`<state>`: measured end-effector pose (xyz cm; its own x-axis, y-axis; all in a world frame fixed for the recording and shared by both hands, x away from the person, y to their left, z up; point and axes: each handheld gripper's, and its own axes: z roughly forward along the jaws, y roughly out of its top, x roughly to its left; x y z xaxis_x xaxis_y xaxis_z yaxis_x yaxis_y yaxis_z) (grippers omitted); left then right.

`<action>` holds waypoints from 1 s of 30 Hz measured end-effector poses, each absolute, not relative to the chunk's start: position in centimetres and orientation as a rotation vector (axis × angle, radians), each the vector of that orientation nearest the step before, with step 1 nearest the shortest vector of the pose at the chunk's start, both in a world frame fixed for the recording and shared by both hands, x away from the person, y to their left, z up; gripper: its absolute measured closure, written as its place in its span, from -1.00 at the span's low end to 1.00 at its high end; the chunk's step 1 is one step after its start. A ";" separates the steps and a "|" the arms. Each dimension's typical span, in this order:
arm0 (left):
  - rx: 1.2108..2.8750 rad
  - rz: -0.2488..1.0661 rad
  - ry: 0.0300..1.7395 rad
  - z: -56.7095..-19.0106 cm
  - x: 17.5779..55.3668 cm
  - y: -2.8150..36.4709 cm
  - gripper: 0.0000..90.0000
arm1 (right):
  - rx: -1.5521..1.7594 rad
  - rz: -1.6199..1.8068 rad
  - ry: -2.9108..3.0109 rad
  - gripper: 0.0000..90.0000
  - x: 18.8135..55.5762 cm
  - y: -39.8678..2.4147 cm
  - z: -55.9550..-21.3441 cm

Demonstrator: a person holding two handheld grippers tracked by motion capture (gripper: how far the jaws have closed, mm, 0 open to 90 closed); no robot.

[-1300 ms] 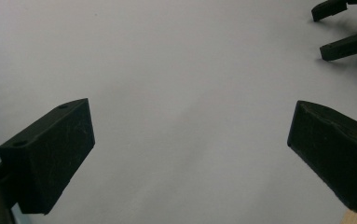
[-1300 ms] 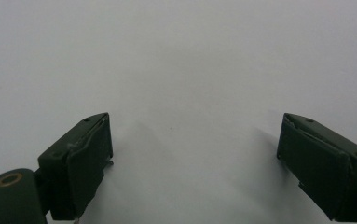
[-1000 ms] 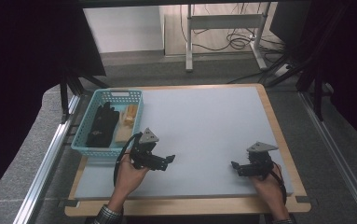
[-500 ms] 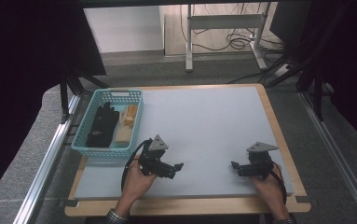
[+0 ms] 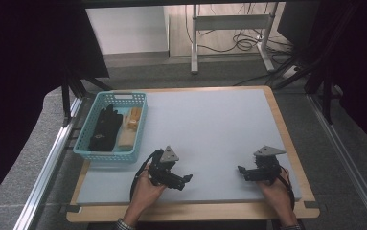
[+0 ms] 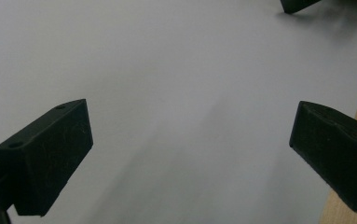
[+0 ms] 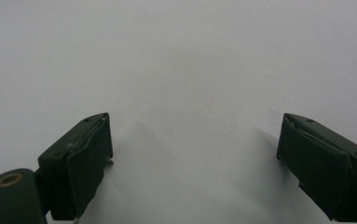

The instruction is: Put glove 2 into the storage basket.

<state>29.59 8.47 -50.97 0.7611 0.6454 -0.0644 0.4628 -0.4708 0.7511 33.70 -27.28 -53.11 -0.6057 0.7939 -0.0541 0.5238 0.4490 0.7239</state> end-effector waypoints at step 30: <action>2.241 0.298 0.863 -54.6 29.6 7.3 -1.00 | 1.111 0.957 2.319 -0.78 33.7 -27.3 -53.1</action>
